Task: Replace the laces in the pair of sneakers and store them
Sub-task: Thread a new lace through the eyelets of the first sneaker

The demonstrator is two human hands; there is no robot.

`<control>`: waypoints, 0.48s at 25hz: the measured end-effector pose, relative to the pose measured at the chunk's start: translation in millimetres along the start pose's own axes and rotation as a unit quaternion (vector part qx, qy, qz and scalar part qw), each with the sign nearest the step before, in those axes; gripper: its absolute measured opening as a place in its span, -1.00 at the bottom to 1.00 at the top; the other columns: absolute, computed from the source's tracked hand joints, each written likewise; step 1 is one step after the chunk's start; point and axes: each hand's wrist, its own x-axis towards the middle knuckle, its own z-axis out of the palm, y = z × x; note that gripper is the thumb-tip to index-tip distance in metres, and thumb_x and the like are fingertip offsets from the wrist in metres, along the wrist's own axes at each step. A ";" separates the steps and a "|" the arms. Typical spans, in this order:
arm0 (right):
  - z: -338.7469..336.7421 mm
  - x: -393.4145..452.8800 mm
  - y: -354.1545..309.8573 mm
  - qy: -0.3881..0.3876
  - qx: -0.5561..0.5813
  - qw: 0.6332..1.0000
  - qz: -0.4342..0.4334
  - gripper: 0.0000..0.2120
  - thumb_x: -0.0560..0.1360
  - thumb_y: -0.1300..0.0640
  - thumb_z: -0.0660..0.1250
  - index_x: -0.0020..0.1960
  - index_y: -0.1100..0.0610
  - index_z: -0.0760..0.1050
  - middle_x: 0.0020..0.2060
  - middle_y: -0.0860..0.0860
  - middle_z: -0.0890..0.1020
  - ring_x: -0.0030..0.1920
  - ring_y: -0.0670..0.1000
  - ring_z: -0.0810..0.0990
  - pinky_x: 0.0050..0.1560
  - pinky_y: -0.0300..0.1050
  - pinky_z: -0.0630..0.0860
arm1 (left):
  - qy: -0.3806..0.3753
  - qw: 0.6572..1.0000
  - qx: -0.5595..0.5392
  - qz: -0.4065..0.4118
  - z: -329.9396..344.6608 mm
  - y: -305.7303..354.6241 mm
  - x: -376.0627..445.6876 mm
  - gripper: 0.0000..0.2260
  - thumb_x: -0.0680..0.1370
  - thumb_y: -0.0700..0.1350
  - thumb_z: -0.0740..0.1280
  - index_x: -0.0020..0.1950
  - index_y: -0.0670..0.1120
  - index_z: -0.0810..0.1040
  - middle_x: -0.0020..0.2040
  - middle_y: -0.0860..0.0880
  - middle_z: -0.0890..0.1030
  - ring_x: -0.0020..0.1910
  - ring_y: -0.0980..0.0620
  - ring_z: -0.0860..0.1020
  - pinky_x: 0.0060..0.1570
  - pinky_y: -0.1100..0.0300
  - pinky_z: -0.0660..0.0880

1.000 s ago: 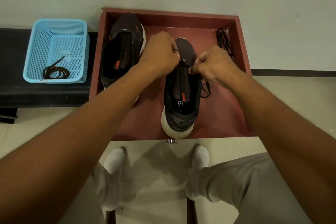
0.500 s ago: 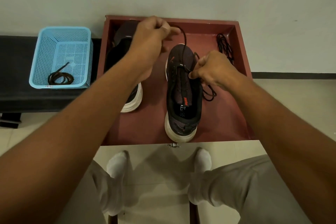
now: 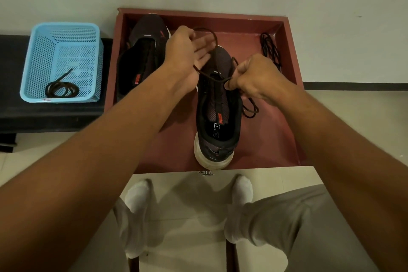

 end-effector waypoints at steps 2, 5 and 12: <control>0.0 0.2 0.8 0.001 0.004 1.000 -0.001 -0.86 0.45 0.20 0.58 -0.06 0.25 0.70 -0.18 0.12 0.73 -0.30 0.04 0.68 -0.14 -0.05 0.71 | -0.033 0.998 -0.049 -0.021 1.9 1.5 0.5 -0.78 0.64 -0.21 0.05 -0.18 -0.09 0.35 -0.09 -0.21 0.70 -0.16 -0.13 0.68 0.02 -0.03 0.62; -0.5 -0.8 0.9 -0.002 0.011 1.000 0.003 -0.87 0.46 0.20 0.57 -0.05 0.24 0.69 -0.21 0.09 0.70 -0.36 0.00 0.64 -0.19 -0.12 0.69 | -0.021 0.994 0.103 0.040 3.0 6.7 0.9 -0.79 0.63 -0.20 0.05 -0.19 -0.12 0.35 -0.35 -0.09 0.54 -0.50 0.04 0.37 -0.46 0.18 0.42; -0.8 -3.9 0.1 -0.002 0.005 1.000 0.003 -0.91 0.46 0.20 0.57 -0.10 0.18 0.67 -0.28 0.08 0.69 -0.50 -0.06 0.56 -0.37 -0.19 0.58 | -0.161 0.576 0.760 0.255 -7.7 -0.7 -4.5 -0.90 0.50 -0.07 0.48 -0.01 -0.02 0.69 -0.14 0.04 0.63 -0.10 -0.09 0.62 -0.09 0.03 0.56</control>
